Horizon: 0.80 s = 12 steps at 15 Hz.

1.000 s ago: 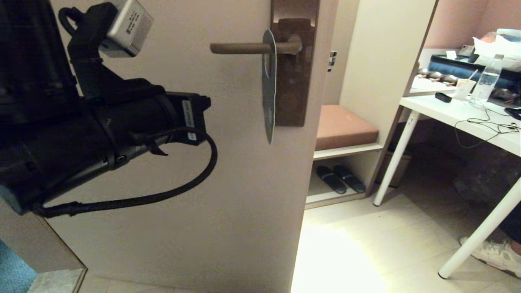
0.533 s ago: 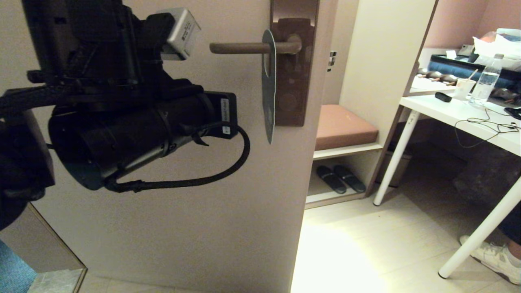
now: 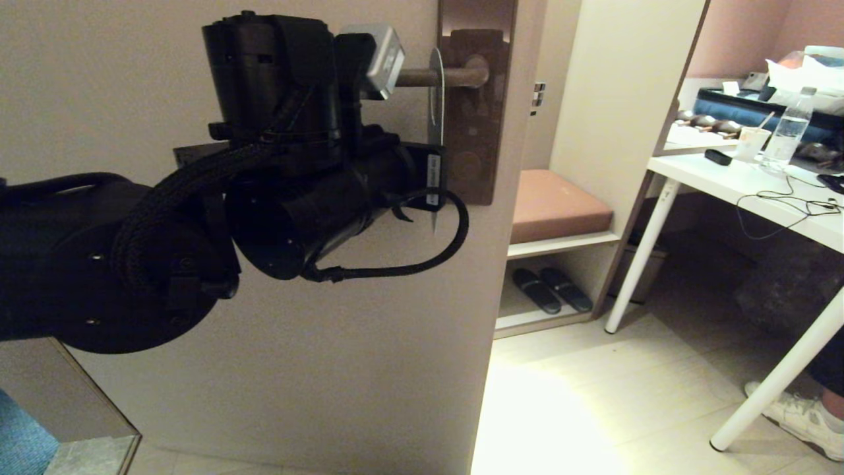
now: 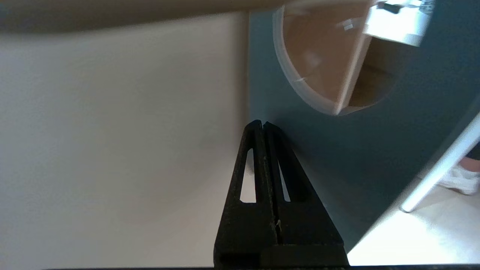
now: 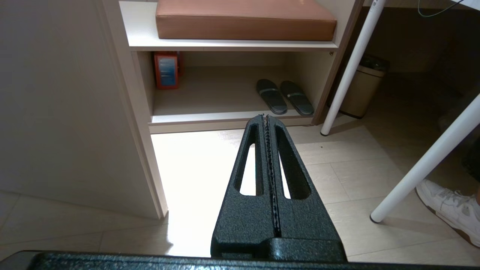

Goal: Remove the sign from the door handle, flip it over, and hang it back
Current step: Hang the sign back with the other side facing out

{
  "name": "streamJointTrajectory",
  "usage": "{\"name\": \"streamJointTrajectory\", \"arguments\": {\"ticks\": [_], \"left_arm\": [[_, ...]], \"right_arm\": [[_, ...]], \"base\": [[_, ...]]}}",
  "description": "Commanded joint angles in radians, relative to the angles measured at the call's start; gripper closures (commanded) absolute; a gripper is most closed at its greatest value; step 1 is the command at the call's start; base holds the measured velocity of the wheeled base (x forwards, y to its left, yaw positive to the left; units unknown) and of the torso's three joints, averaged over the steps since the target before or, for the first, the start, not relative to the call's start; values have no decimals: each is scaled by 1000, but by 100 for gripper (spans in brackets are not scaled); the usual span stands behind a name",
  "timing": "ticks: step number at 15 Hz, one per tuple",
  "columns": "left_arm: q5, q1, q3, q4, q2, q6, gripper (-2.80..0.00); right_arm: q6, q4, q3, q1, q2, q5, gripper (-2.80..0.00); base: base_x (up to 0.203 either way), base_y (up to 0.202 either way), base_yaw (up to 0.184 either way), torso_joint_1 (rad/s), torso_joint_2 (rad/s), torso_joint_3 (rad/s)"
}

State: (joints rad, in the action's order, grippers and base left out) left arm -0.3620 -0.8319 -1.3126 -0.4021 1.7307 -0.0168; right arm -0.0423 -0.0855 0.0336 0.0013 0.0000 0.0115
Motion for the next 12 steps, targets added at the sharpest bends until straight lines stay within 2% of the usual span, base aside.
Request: {"name": "streamJointTrajectory", "arguments": {"ticks": [1,5,12], "left_arm": [[-4,-32,-48,-4,46,1,0],[-22,-93,-76,-3,66,3,0],[-29,-119,-86,-17,50,17,0]], "right_arm": [[-1,0,0,0,0,1,0],[-1,0,0,0,0,1,0],[-1,0,0,0,0,1,0]], "base": [[0,0,0,0,0,0],[0,0,0,0,0,0],[0,0,0,0,0,0]]}}
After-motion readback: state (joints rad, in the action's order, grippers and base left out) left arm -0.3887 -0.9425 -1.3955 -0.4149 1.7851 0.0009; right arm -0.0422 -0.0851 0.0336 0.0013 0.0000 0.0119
